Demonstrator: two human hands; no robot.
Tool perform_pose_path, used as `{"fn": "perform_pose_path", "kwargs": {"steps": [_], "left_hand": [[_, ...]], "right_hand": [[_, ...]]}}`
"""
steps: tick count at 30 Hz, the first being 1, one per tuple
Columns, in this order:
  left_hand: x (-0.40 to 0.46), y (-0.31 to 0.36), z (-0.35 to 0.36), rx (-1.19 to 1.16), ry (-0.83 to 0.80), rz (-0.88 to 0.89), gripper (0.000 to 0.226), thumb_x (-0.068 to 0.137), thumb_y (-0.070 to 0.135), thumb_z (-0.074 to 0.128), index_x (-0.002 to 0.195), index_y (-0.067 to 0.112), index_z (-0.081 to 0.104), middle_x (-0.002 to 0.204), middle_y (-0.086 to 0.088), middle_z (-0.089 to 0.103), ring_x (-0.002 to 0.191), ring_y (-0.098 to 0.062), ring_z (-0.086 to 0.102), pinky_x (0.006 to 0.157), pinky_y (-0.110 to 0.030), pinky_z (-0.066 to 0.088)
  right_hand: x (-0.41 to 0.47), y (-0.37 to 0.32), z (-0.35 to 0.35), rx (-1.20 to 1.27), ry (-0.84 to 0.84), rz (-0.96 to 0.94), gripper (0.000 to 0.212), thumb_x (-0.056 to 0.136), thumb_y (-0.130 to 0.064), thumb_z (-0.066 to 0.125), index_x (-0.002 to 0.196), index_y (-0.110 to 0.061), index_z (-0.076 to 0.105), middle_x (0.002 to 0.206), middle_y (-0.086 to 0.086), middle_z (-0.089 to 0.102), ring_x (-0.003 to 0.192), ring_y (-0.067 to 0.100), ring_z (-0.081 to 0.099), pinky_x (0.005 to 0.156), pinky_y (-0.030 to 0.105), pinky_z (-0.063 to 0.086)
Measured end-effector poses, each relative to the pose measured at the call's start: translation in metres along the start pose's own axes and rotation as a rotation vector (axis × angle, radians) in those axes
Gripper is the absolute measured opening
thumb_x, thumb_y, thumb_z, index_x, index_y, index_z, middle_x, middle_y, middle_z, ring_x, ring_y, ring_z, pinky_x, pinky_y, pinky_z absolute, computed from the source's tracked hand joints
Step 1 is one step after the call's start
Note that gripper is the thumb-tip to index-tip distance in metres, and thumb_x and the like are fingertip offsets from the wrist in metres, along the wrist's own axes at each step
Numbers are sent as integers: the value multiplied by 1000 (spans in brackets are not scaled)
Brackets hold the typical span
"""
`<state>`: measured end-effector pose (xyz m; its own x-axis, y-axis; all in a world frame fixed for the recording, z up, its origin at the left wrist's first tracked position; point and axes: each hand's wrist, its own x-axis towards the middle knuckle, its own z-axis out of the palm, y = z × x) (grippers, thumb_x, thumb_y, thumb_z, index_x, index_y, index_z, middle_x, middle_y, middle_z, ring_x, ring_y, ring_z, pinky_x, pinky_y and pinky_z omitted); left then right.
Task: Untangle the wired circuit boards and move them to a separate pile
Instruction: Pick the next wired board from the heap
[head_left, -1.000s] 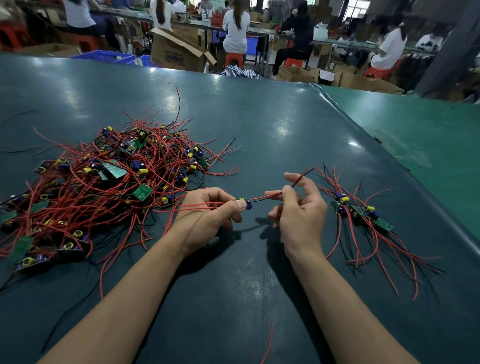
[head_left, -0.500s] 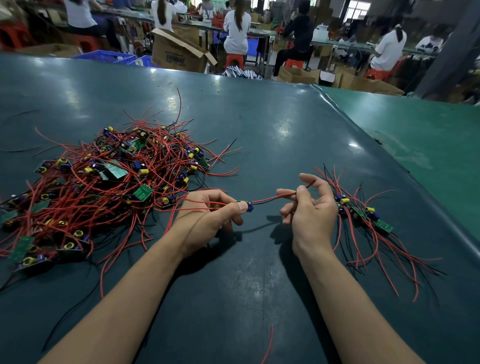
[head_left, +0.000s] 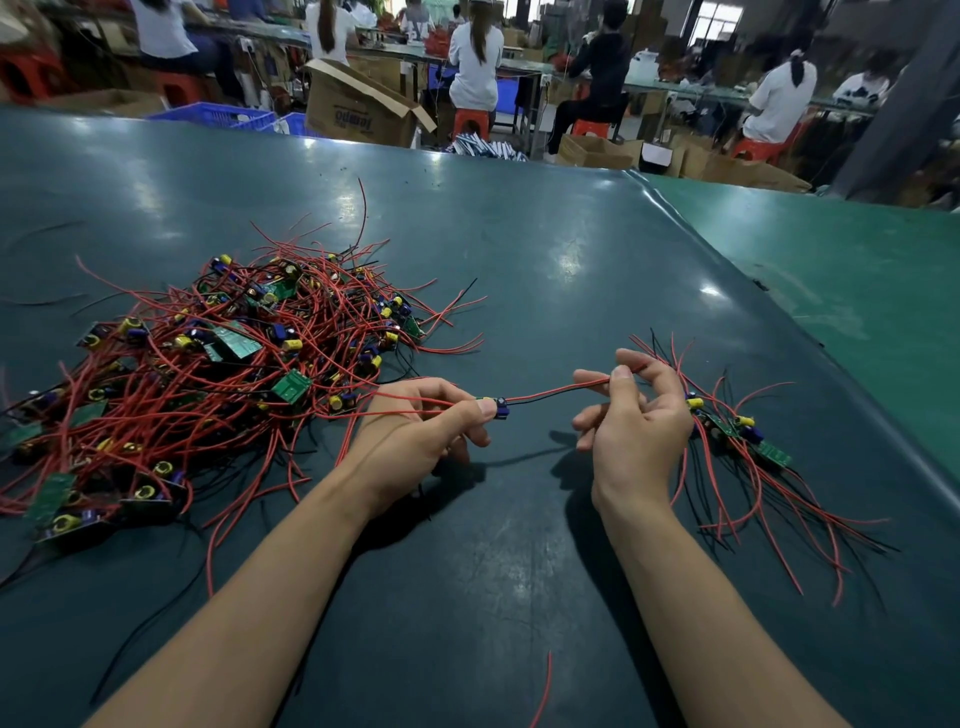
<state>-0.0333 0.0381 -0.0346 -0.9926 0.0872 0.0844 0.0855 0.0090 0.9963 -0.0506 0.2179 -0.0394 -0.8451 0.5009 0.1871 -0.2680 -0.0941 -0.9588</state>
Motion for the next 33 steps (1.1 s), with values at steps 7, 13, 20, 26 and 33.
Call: {"fn": "perform_pose_path", "kwargs": {"steps": [7,13,20,26,33], "left_hand": [[4,-3,-1,-81,69,2,8,81,30,75,74,26,76,69,-7,72,49,-15,56,55,-28,43],[2,-5,1,17,3,45,10,81,26,75,75,18,71,67,-5,71,48,-11,56,48,-16,42],[5,-8,0,-27,82,11,12,86,17,73,74,15,68,63,-4,68,48,-16,53,47,-20,42],[10,-6,1,-91,162,-32,14,86,10,69,74,7,64,55,-2,63,41,-13,50,42,-17,40],[8,-7,2,-53,132,2,15,86,14,71,72,12,66,58,-3,66,42,-13,51,43,-16,39]], "right_hand": [[3,-6,3,177,-105,260,11,99,-22,55,98,-11,56,74,10,72,36,14,49,34,18,35],[-4,-4,5,59,-242,249,18,96,-20,61,84,-9,69,69,0,70,41,10,52,36,19,38],[-5,-1,5,43,-215,227,17,93,-18,66,81,-7,73,69,1,70,42,9,51,35,20,37],[2,-2,3,132,-23,194,19,94,-13,63,76,-10,69,70,0,72,38,8,47,33,18,33],[-1,-5,3,176,77,130,25,101,-20,53,84,-10,67,70,1,72,36,9,48,32,18,36]]}}
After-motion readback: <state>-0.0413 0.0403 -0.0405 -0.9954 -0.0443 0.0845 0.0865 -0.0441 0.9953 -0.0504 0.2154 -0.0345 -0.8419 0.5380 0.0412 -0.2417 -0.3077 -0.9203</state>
